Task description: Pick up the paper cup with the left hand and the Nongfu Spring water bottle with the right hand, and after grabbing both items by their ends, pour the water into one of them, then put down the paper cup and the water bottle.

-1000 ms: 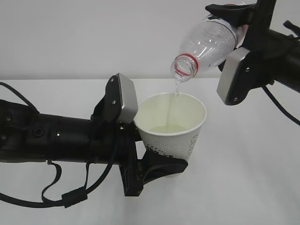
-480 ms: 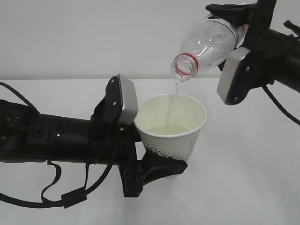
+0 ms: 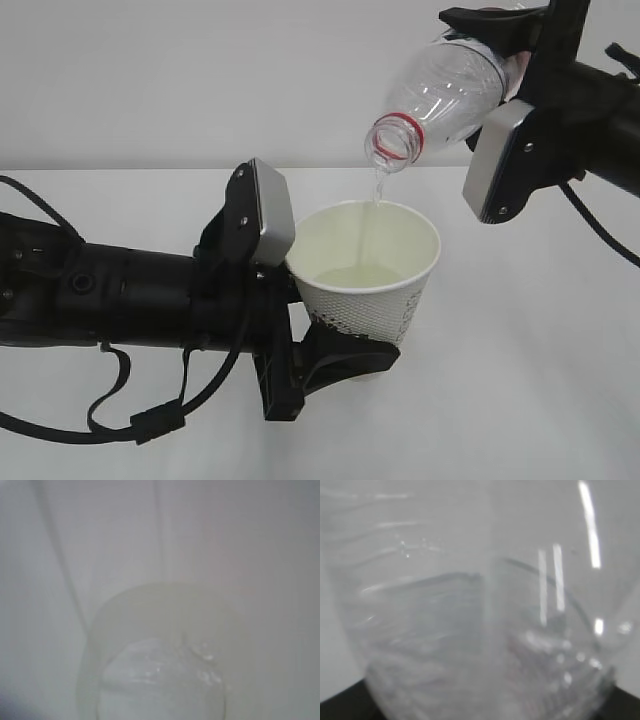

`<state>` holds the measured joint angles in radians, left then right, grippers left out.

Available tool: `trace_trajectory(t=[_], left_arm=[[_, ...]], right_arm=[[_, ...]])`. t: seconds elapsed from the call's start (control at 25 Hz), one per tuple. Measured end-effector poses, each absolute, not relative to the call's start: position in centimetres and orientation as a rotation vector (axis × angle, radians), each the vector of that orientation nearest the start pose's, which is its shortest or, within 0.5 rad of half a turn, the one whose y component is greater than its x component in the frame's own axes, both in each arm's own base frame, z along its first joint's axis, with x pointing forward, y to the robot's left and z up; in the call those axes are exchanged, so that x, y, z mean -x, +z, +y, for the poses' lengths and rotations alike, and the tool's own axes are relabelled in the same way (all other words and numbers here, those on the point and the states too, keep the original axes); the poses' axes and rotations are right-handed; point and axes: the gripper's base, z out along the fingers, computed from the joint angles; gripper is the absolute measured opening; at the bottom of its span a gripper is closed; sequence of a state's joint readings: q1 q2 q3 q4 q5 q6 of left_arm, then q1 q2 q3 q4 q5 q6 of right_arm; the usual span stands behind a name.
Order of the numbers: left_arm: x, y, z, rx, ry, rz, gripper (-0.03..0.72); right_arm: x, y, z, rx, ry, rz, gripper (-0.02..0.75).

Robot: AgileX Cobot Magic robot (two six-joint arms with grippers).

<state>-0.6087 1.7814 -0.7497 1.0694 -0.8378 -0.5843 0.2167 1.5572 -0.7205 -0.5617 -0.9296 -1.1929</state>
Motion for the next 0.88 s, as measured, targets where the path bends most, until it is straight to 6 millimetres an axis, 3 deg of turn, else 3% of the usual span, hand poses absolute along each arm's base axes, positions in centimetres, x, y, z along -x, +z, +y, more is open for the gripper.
trace_trajectory(t=[0.88], left_arm=[[-23.16,17.03,-23.36,-1.277,-0.909,1.571,0.505]], right_arm=[[-29.96,26.15,10.51,1.358,-0.769,0.644,0.479]])
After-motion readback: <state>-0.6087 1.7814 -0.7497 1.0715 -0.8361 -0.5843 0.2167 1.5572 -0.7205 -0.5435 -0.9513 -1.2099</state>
